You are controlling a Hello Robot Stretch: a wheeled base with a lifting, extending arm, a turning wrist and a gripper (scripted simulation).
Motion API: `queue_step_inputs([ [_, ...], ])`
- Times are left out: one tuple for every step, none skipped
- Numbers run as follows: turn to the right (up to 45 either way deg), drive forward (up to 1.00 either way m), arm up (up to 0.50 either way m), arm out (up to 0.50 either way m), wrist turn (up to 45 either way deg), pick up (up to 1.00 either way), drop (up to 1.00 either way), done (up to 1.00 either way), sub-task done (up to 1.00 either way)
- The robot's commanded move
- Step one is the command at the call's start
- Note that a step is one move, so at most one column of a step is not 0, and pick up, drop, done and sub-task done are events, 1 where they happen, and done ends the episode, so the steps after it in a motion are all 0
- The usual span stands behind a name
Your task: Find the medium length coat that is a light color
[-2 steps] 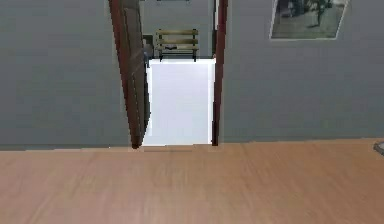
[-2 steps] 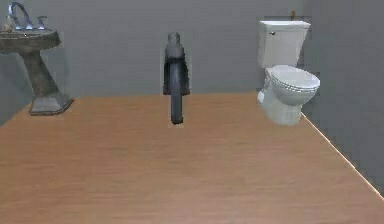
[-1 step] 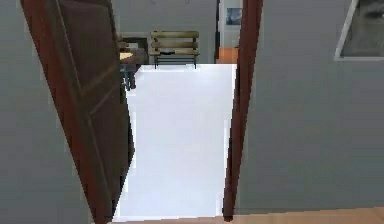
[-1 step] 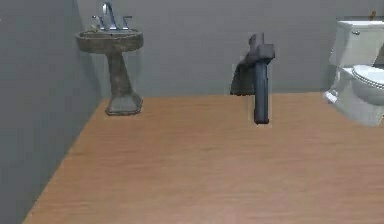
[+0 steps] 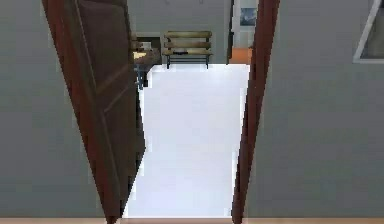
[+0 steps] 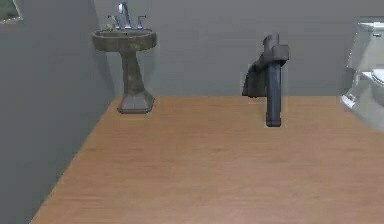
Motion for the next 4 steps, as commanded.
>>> queue_step_inputs([
  [0.0, 1.00, 0.00, 0.00, 0.0, 0.00, 0.00, 0.00, 0.00],
  [0.0, 0.35, 0.00, 0.00, 0.0, 0.00, 0.00, 0.00, 0.00],
  [15.0, 0.00, 0.00, 0.00, 0.0, 0.00, 0.00, 0.00, 0.00],
  [0.0, 1.00, 0.00, 0.00, 0.0, 0.00, 0.00, 0.00, 0.00],
])
